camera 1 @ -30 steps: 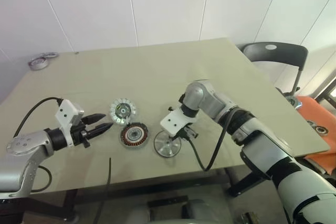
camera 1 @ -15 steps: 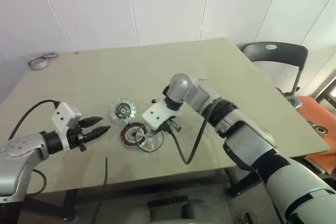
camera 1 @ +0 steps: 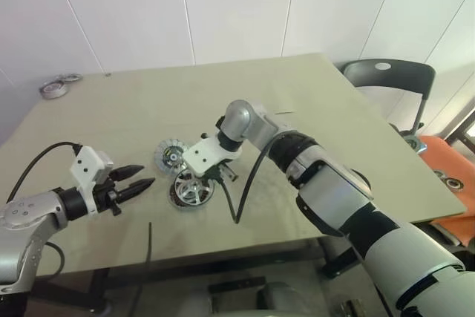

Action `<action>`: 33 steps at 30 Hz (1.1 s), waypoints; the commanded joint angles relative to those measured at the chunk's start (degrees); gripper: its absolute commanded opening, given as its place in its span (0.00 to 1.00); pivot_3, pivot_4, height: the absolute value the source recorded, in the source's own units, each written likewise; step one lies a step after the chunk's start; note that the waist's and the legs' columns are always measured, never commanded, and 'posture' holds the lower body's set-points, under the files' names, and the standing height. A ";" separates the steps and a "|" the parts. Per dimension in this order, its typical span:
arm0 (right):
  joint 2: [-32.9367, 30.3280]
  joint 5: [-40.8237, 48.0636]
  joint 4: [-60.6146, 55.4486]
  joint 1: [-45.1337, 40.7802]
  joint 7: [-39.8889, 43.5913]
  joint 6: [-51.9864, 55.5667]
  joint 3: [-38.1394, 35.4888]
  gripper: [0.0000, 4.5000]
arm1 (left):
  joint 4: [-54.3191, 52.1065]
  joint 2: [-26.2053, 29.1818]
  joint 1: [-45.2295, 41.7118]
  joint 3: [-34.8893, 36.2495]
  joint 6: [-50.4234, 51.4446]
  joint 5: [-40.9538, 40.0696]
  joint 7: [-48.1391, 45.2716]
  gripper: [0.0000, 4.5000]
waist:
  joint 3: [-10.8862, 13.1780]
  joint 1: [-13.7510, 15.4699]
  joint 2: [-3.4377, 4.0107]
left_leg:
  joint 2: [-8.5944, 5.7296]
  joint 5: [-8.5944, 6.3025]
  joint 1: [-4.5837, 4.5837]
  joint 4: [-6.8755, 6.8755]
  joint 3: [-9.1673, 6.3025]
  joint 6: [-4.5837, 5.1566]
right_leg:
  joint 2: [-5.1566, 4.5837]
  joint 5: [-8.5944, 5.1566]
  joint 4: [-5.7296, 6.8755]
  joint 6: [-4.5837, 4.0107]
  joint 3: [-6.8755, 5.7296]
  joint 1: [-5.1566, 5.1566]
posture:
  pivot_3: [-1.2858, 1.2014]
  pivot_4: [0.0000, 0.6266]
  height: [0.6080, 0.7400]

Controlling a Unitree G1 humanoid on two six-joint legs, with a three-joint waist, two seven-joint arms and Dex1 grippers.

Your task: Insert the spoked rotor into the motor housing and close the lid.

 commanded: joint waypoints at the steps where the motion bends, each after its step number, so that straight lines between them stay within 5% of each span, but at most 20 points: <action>1: 1.66 -1.41 1.73 -2.64 -2.95 -0.45 -1.00 0.00 | -2.24 -0.07 0.45 2.58 -0.03 -1.04 0.75 0.50 | 0.00 0.01 0.00 | -0.01 0.00 0.00 0.01 0.01 0.00 | -0.01 0.00 0.00 0.00 0.00 0.00 | 0.52 0.00 1.00; 33: 3.79 -4.30 5.32 -5.70 -3.67 -1.74 -2.96 0.00 | -1.01 1.87 9.42 7.60 -6.85 2.74 -3.67 0.50 | 0.04 -1.30 0.06 | -0.01 0.00 0.04 0.02 0.00 0.00 | 0.00 -0.01 0.04 0.00 0.00 0.04 | 0.52 0.00 1.00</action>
